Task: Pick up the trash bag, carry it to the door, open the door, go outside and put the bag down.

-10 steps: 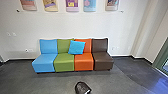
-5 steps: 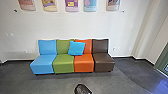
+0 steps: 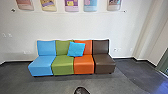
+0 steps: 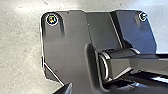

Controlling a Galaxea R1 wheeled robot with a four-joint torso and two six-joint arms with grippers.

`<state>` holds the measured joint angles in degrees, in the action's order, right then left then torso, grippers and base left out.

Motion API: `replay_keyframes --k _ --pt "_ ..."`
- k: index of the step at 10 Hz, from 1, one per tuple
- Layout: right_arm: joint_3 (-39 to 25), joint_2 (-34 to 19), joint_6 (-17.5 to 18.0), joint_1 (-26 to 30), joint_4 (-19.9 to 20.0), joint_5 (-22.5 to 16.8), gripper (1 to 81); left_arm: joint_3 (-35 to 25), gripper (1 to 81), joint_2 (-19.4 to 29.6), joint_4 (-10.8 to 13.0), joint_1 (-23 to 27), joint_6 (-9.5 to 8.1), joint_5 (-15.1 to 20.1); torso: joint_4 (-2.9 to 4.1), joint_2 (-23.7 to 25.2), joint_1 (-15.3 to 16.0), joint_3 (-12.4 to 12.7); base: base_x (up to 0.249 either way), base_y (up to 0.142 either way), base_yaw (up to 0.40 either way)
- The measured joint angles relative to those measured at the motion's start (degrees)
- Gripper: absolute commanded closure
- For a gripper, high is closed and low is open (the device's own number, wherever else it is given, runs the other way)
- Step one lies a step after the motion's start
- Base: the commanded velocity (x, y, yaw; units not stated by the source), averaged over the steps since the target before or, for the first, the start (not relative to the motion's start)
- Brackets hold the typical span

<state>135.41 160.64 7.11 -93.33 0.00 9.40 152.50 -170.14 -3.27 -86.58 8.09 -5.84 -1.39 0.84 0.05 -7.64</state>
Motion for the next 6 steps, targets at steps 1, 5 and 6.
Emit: replay_keyframes --k 1,5,6 --pt "0.0 0.0 0.0 0.0 0.0 0.0 1.0 0.0 1.0 0.0 0.0 0.0 -0.02 0.0 0.00 0.0 0.0 0.0 0.134 0.000 0.000" --pt "0.0 0.0 0.0 0.0 0.0 0.0 1.0 0.0 1.0 0.0 0.0 0.0 -0.02 0.0 0.00 0.0 0.0 0.0 0.129 0.000 0.000" --pt "0.0 0.0 0.0 0.0 0.0 0.0 1.0 0.0 1.0 0.0 0.0 0.0 -0.02 0.0 0.00 0.0 0.0 0.0 0.127 0.000 0.000"
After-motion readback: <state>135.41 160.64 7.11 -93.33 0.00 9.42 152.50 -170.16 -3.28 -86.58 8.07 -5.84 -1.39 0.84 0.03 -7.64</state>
